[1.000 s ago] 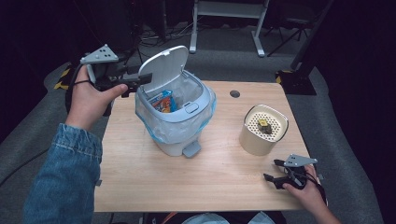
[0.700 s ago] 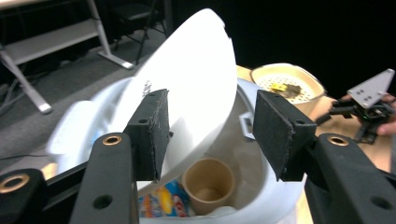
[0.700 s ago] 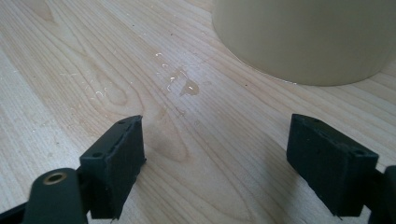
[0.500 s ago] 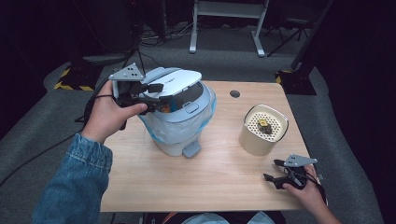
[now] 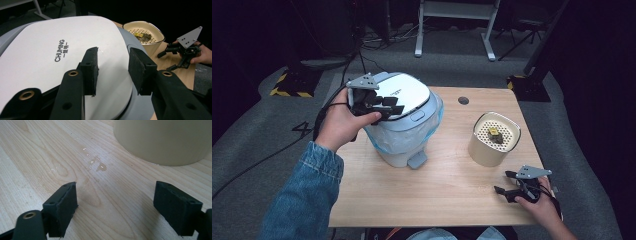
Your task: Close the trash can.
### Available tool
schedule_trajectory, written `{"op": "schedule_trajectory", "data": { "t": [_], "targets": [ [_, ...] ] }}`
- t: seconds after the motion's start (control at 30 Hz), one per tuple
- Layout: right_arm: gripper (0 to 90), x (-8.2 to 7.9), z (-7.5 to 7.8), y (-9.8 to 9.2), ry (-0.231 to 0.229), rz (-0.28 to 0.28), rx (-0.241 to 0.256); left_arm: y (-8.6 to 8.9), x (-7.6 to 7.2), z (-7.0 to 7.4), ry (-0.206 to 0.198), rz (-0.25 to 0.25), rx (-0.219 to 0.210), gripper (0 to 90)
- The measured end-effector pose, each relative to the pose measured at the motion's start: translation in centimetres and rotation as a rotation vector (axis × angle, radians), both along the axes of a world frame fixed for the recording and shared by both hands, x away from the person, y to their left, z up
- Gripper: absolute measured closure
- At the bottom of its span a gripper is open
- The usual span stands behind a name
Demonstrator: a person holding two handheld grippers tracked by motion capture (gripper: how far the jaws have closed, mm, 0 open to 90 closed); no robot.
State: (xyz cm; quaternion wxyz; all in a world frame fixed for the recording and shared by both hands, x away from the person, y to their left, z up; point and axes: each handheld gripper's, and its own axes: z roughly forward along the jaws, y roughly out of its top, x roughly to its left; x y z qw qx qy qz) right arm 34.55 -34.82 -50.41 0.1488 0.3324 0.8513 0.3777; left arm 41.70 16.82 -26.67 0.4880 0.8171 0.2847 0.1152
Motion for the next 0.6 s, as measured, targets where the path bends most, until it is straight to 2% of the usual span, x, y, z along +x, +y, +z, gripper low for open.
{"op": "schedule_trajectory", "data": {
  "t": [0.1,0.23,0.37,0.47,0.6],
  "targets": [
    [19.6,0.0,0.0,0.0,0.0,0.0,0.0,-0.2,0.4,-0.2,0.005,0.005,0.011,64.5],
    [19.6,0.0,0.0,0.0,0.0,0.0,0.0,-0.7,0.9,-0.3,0.011,0.008,-0.003,70.4],
    [19.6,0.0,0.0,0.0,0.0,0.0,0.0,-1.4,1.2,0.0,-0.001,0.025,0.037,77.3],
    [19.7,0.0,0.0,0.0,0.0,0.0,0.0,-2.0,1.3,0.1,-0.031,0.039,0.078,82.5],
    [19.6,0.0,0.0,0.0,0.0,0.0,0.0,-2.6,1.4,0.0,-0.042,0.023,0.086,87.8]
  ]
}}
